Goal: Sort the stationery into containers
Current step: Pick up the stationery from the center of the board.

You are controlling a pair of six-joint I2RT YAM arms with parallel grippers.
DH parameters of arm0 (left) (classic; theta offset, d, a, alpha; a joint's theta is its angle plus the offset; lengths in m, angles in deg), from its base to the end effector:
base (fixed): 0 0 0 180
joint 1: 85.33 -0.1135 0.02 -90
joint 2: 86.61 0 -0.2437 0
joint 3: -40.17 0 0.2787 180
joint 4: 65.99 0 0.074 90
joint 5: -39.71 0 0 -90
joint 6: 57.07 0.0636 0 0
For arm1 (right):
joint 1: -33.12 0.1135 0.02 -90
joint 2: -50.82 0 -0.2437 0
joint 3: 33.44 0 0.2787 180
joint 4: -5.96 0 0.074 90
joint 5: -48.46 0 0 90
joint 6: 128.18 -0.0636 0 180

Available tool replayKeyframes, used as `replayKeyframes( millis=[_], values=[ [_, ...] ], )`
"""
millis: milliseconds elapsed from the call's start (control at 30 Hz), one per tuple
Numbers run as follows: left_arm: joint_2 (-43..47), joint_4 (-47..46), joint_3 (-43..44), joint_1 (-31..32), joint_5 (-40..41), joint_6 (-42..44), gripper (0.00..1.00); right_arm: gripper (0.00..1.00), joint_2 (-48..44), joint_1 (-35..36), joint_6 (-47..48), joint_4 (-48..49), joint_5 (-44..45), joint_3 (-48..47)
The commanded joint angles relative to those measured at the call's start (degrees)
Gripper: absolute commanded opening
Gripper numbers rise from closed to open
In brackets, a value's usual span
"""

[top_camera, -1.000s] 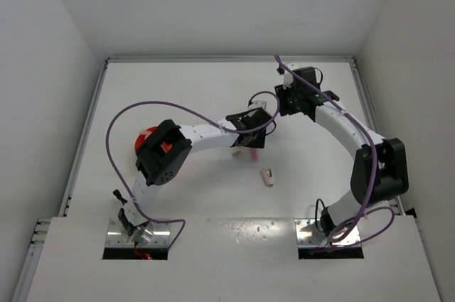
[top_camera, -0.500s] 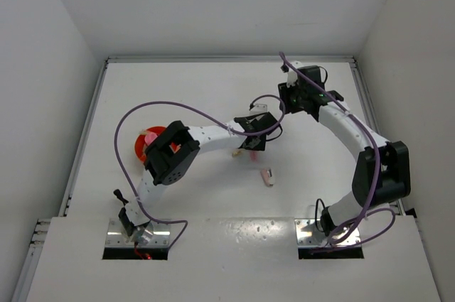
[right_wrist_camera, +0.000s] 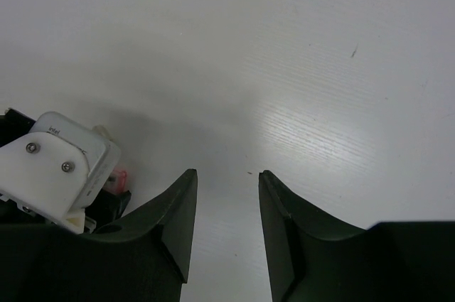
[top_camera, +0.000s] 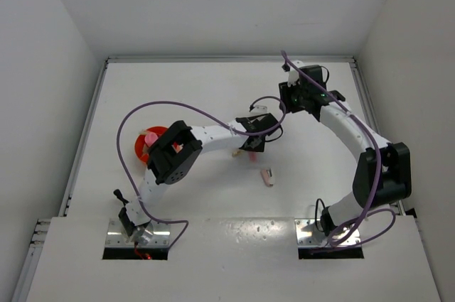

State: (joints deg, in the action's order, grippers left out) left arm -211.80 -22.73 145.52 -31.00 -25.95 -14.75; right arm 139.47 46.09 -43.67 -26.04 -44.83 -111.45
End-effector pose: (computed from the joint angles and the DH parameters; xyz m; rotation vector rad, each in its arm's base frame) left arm 0.3025 -0.3765 0.1004 0.0164 2.5239 -0.1265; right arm 0.3786 0.0909 0.2125 -0.1808 2.3175 0.2294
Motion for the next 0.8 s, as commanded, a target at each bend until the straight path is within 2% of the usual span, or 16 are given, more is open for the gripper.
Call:
replayKeyframes(
  millis=[0,33,100,133,233,367,500,567,700,733,767],
  values=[
    [-0.9,1.2,2.5,0.6,-0.8,-0.4,0.46,0.41,-2.1,-0.8,-0.8,1.6,-1.0,-0.2],
    [-1.6,1.2,2.5,0.6,-0.8,-0.4,0.46,0.41,-2.1,-0.8,-1.4,1.6,-1.0,-0.2],
    [-2.2,1.2,2.5,0.6,-1.4,-0.9,0.38,0.41,-2.1,-0.8,-1.4,1.6,-1.0,-0.2],
    [-2.2,1.2,2.5,0.6,-1.4,-0.9,0.28,0.41,-2.6,-0.8,-1.4,1.6,-1.0,-0.2],
    [-1.2,1.2,3.0,0.6,-1.4,-0.9,0.11,0.41,-2.6,-0.8,-1.4,1.6,-1.5,-0.2],
    [3.1,2.3,3.1,0.6,1.4,-0.9,0.08,0.41,-3.1,-1.3,-1.4,1.6,-1.5,0.3],
    [11.9,3.7,2.5,0.6,5.6,-0.9,0.07,0.41,-3.1,-1.3,-1.4,1.6,-1.5,0.3],
    [19.8,4.4,-1.3,0.6,9.6,-1.7,0.07,0.40,-3.1,-1.3,-1.4,1.6,-1.5,0.3],
    [37.0,4.4,-12.7,1.7,21.8,-5.6,0.00,0.00,-3.7,-1.3,-1.4,1.6,-2.8,0.8],
    [44.4,5.2,-18.4,1.7,27.3,-8.7,0.00,0.00,-3.7,-1.3,0.2,1.6,-4.7,0.8],
    [48.2,5.2,-21.4,1.7,29.9,-10.3,0.00,0.00,-3.7,-1.3,0.2,1.6,-5.5,0.8]
  ],
)
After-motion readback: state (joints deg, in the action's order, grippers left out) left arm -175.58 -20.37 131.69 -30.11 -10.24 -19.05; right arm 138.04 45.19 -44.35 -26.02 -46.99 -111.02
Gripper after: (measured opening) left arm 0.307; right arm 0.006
